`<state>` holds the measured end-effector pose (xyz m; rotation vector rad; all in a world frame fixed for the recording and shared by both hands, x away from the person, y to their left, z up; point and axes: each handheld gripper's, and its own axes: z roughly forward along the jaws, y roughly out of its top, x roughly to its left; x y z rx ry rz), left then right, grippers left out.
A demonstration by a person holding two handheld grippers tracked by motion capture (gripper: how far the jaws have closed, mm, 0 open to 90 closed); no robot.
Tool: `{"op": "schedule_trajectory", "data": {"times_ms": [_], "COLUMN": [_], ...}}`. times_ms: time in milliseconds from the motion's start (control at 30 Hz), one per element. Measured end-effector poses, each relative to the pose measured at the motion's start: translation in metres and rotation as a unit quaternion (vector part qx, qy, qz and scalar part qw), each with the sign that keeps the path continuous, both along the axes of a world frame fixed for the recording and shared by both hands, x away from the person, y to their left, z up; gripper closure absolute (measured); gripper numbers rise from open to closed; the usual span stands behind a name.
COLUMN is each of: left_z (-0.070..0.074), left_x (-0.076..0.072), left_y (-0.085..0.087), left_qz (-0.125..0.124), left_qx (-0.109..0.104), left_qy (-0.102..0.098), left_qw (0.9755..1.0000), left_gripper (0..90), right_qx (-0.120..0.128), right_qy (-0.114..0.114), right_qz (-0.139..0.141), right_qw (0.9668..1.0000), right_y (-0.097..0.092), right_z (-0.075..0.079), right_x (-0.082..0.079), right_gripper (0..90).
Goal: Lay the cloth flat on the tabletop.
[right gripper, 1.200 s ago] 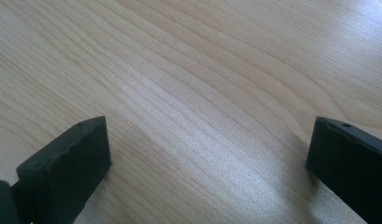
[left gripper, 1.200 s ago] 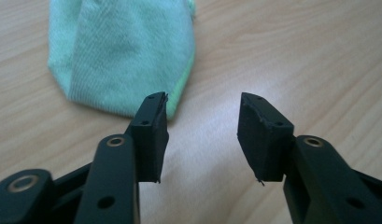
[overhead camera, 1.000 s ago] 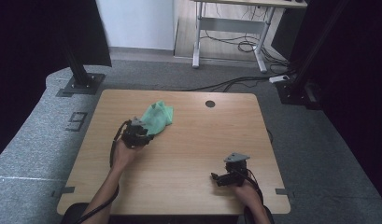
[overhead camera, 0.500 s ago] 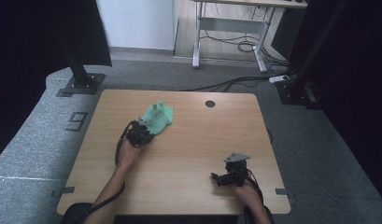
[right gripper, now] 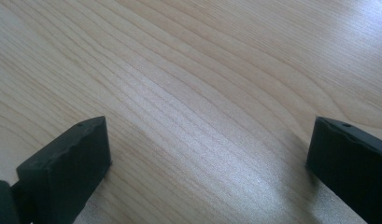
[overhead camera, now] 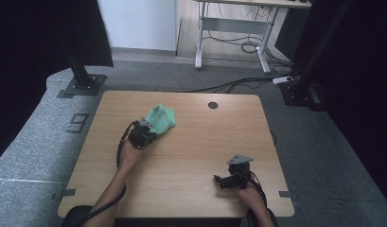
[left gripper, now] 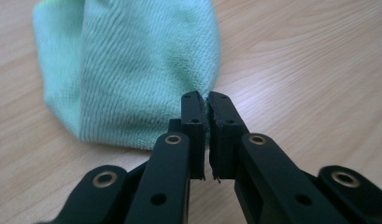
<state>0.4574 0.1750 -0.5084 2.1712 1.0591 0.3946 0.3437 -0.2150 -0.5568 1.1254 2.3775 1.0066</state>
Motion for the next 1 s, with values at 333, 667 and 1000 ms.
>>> {"op": "schedule_trajectory", "data": {"times_ms": [333, 667, 1000], "left_z": [0.049, 0.096, 0.027], "left_x": [-0.017, -0.028, 0.002], "left_y": [-0.015, -0.008, 0.024], "left_qz": [-0.043, -0.049, 0.018], "left_qx": [-0.03, -0.062, -0.009], "left_qy": [-0.029, -0.067, 0.008], "left_qw": [0.9982, 0.9946, 0.9998], "left_gripper": [85.3, 85.4, 85.1], "right_qx": [0.0, -0.001, 0.0], "right_qy": [-0.001, -0.002, 0.0], "right_qz": [0.0, 0.001, 0.0], "right_qw": [1.0, 1.0, 1.0], "right_y": [0.0, 0.0, 0.0], "right_z": [0.0, 0.0, 0.0], "right_x": [0.0, 0.0, 0.0], "right_gripper": [0.0, 0.0, 0.0]}}
